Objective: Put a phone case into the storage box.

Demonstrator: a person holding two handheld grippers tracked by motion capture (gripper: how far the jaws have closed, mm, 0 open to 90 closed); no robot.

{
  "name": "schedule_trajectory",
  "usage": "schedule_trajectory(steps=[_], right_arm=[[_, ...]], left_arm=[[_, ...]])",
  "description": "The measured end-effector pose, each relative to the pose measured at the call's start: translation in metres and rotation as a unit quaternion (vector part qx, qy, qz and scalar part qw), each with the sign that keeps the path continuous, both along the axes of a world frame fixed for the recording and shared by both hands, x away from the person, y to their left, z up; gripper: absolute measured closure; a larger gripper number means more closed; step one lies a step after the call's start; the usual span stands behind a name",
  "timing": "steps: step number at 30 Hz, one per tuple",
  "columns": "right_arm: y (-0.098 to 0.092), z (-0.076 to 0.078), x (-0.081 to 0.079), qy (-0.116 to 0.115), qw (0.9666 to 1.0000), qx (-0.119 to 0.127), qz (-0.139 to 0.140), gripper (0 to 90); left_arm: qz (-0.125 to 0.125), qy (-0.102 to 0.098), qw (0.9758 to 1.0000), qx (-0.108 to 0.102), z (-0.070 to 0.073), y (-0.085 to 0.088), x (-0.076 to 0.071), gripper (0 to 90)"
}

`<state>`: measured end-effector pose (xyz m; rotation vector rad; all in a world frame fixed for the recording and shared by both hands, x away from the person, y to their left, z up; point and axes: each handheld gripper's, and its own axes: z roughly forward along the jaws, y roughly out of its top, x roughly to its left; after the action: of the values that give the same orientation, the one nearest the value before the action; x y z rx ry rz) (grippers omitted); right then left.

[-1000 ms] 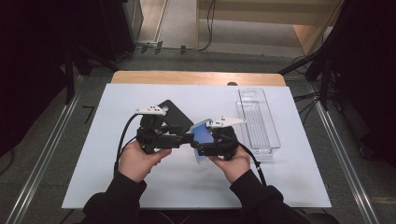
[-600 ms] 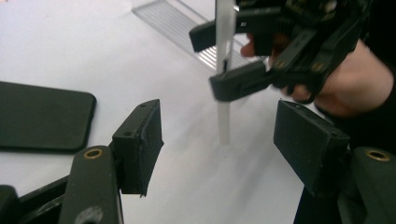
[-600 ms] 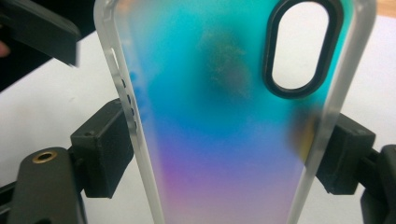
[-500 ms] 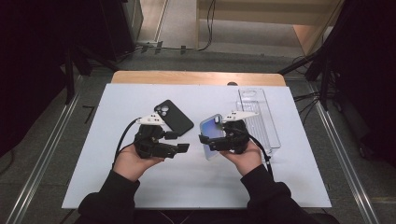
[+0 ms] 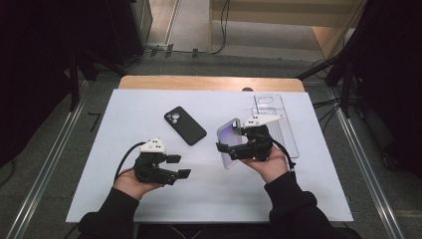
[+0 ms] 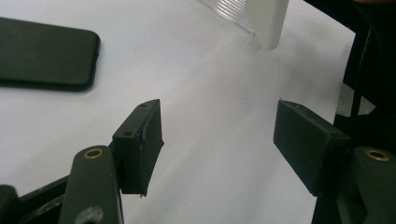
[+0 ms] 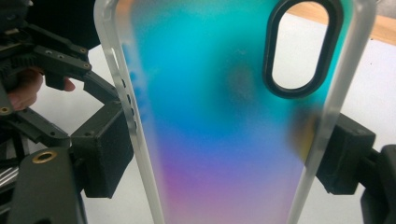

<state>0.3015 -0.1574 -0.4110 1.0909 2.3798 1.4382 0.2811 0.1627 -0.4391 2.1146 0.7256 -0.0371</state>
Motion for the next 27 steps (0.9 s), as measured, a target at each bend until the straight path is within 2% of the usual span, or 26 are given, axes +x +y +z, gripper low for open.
schedule_trajectory(steps=[5, 9, 16, 23, 27], right_arm=[[-0.006, 0.006, 0.001, -0.002, 0.9999, 0.000, 0.010, 16.1], [-0.010, 0.012, 0.005, -0.003, 0.9999, -0.003, 0.009, 16.1], [-0.024, 0.024, 0.015, -0.009, 0.9999, 0.005, -0.007, 16.2], [-0.039, 0.038, 0.027, -0.020, 0.9991, 0.005, -0.038, 16.2], [-0.050, 0.044, 0.032, -0.016, 0.9984, 0.025, -0.049, 16.2]], left_arm=[[0.011, -0.001, 0.9999, 0.001, -0.003, 0.008, -0.003, 33.2], [0.030, 0.003, 0.9993, 0.023, -0.007, 0.016, -0.006, 33.2], [0.049, 0.009, 0.9983, 0.030, -0.012, 0.029, -0.009, 33.2], [0.075, 0.012, 0.9963, 0.041, -0.016, 0.040, -0.014, 33.2], [0.087, 0.011, 0.9955, 0.037, -0.018, 0.044, -0.016, 33.2]])
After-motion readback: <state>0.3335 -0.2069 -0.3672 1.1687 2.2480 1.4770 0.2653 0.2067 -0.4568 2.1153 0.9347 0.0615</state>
